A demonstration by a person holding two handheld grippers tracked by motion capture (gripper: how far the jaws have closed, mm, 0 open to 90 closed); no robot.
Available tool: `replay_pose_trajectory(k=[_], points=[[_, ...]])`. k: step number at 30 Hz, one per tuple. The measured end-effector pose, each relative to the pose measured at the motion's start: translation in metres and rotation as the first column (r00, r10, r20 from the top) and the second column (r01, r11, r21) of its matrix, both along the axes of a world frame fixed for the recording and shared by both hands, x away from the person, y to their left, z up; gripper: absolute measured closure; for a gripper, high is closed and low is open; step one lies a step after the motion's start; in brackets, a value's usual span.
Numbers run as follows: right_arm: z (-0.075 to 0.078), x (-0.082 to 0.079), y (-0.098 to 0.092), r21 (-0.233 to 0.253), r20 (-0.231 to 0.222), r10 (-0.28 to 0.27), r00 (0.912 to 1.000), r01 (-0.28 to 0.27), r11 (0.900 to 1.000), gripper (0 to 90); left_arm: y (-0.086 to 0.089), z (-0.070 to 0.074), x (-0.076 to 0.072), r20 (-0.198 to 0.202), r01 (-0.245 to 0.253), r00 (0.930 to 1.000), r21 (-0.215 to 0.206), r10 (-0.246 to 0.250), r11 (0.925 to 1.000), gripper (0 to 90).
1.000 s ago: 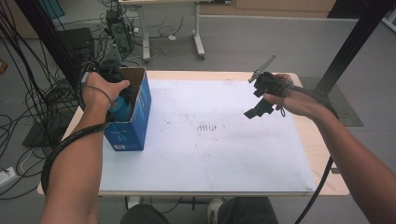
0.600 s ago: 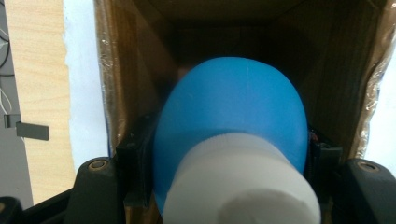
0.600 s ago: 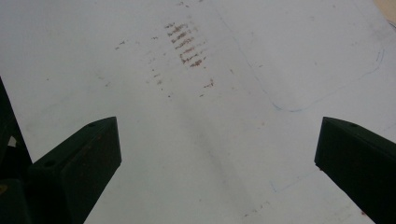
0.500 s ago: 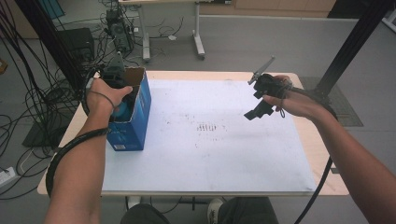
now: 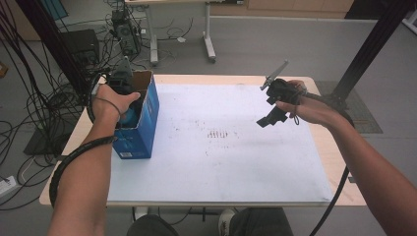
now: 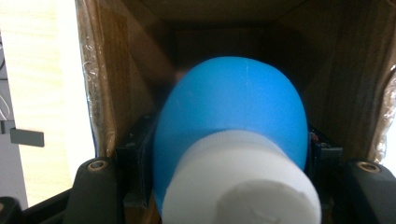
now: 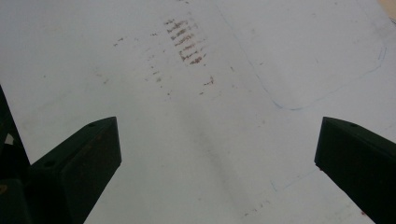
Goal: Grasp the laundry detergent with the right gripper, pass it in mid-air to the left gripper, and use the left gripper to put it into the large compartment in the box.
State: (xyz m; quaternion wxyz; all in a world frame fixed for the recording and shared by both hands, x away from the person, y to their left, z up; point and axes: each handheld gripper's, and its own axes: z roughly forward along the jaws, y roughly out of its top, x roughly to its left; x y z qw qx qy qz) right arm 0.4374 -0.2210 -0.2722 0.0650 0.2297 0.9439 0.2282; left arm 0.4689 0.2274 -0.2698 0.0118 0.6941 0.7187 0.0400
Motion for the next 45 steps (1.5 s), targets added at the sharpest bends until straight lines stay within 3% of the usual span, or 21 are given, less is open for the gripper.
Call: replay_pose_trajectory(k=[45], points=[[-0.0046, 0.0006, -0.0009, -0.012, -0.008, -0.001, 1.0000, 0.001, 1.000, 0.4, 0.0007, -0.0021, 0.0028, 0.004, 0.009, 1.0000, -0.008, -0.009, 0.9999, 35.4]])
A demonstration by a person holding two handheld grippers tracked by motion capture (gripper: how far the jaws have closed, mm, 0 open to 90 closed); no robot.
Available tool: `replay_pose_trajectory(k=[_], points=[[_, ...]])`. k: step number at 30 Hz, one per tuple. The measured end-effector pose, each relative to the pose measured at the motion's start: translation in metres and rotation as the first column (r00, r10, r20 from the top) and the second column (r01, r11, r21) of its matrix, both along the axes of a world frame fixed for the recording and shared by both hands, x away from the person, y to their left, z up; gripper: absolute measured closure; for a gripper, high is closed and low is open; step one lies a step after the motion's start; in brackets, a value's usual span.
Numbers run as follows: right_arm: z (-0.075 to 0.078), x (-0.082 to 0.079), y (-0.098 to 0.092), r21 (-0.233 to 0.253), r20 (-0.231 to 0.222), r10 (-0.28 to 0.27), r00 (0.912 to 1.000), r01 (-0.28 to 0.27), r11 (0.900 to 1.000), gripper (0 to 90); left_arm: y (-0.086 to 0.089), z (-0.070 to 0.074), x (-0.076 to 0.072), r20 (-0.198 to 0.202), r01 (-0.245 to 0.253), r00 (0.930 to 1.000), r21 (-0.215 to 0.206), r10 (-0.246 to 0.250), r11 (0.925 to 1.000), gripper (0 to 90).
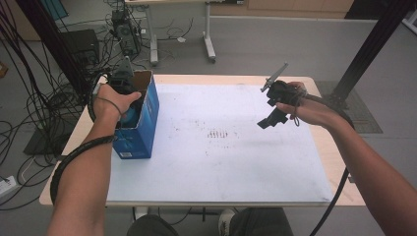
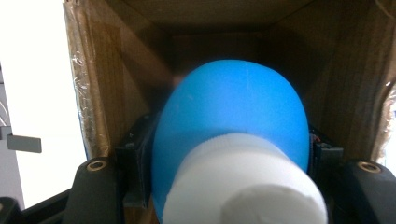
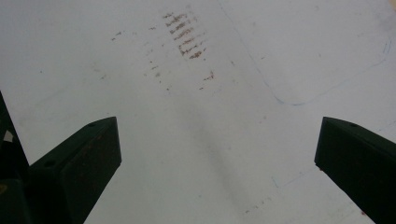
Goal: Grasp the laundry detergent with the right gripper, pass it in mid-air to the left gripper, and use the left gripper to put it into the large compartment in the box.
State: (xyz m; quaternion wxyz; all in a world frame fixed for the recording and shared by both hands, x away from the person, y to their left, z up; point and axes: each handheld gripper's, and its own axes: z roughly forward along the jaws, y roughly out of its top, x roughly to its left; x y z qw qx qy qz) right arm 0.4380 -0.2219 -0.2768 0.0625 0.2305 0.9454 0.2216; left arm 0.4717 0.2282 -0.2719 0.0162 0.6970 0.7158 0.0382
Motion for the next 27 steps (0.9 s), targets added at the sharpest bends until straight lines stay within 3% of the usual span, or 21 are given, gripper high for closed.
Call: replay_pose_trajectory(k=[27], points=[[0.0027, -0.0006, -0.0011, 0.000, 0.012, 0.001, 0.9999, -0.001, 1.000, 0.4, -0.0026, -0.0002, -0.0001, 0.003, 0.005, 1.0000, 0.010, -0.005, 0.9999, 35.5]])
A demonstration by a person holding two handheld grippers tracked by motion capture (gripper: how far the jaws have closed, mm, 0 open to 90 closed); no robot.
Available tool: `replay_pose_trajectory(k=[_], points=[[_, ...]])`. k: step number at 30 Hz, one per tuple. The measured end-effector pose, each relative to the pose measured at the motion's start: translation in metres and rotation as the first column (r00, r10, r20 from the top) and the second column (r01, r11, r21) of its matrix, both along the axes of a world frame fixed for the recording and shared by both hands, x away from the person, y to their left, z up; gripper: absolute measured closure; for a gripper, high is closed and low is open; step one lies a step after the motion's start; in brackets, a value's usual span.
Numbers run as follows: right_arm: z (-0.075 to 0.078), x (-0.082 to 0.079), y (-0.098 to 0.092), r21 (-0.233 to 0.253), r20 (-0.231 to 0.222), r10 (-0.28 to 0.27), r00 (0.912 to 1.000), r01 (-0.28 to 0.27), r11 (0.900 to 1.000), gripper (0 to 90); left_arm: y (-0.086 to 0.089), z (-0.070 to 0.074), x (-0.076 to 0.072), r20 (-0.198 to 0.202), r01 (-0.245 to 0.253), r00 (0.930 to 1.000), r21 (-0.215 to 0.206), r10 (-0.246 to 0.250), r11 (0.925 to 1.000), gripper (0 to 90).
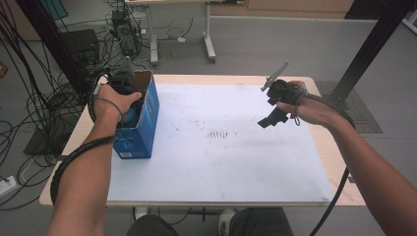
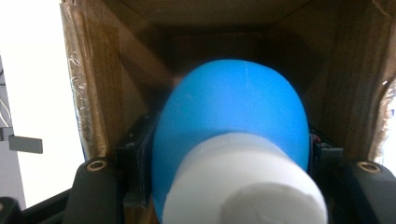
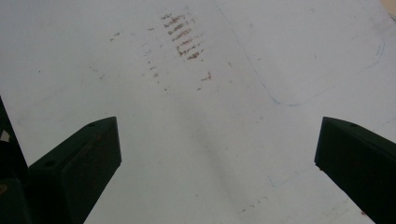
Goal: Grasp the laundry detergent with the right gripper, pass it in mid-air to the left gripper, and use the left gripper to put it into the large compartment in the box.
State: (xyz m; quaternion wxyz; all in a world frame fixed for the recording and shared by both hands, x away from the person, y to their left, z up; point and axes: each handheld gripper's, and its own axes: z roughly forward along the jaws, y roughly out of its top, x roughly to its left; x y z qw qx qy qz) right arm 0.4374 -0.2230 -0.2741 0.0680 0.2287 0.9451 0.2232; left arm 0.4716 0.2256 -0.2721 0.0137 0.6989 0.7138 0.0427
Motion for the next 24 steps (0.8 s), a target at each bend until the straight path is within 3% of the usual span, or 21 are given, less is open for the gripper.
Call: replay_pose_trajectory(k=[24], points=[[0.0020, -0.0015, 0.0007, -0.003, 0.000, 0.002, 1.0000, -0.002, 1.000, 0.4, 0.0004, -0.0003, -0.0008, 0.005, 0.000, 1.0000, -0.003, 0.000, 1.0000, 35.5]])
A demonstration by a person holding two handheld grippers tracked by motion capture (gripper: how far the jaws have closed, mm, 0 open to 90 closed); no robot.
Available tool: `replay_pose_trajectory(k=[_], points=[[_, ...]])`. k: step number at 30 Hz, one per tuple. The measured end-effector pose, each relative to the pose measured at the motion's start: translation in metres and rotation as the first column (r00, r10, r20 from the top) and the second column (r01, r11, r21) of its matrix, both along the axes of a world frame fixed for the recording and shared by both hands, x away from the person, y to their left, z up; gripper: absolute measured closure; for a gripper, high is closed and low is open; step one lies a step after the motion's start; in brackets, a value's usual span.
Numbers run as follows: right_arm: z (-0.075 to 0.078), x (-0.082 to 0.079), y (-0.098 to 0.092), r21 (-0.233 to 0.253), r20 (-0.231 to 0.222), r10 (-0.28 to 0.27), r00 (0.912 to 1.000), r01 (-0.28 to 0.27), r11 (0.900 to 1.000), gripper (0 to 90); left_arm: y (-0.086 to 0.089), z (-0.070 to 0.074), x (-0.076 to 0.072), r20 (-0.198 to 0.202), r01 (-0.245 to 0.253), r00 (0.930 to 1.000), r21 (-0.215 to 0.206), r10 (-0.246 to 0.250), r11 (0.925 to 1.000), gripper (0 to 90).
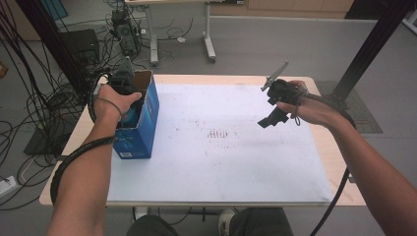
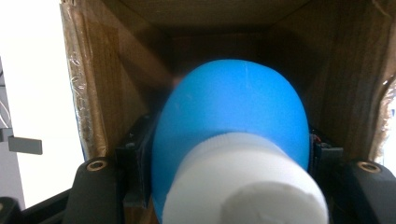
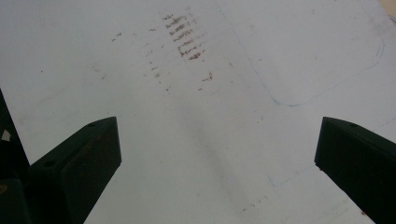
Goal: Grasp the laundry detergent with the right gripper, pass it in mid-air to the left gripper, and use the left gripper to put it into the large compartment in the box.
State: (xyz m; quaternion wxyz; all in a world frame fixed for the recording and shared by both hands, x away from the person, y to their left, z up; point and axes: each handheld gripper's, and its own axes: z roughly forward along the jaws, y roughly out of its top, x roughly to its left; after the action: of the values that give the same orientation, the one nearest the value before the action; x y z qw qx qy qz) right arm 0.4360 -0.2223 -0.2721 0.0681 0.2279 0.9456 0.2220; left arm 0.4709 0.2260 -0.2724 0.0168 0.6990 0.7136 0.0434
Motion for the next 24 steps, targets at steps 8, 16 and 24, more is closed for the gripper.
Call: replay_pose_trajectory(k=[8, 16, 24], points=[[0.0000, 0.0000, 0.0002, -0.002, 0.000, 0.001, 1.0000, -0.001, 1.000, 0.4, 0.0005, -0.0001, -0.0004, 0.002, 0.000, 1.0000, -0.003, 0.000, 1.0000, 35.5], [-0.0003, 0.0000, 0.0004, -0.001, 0.000, 0.005, 1.0000, -0.005, 1.000, 0.4, 0.0007, -0.0001, -0.0007, 0.003, -0.002, 1.0000, -0.002, 0.002, 1.0000, 35.5], [0.0008, -0.0004, -0.0018, 0.002, 0.002, 0.000, 1.0000, 0.000, 1.000, 0.4, -0.0001, -0.0003, -0.0007, 0.002, 0.001, 1.0000, 0.000, -0.001, 1.0000, 35.5]])
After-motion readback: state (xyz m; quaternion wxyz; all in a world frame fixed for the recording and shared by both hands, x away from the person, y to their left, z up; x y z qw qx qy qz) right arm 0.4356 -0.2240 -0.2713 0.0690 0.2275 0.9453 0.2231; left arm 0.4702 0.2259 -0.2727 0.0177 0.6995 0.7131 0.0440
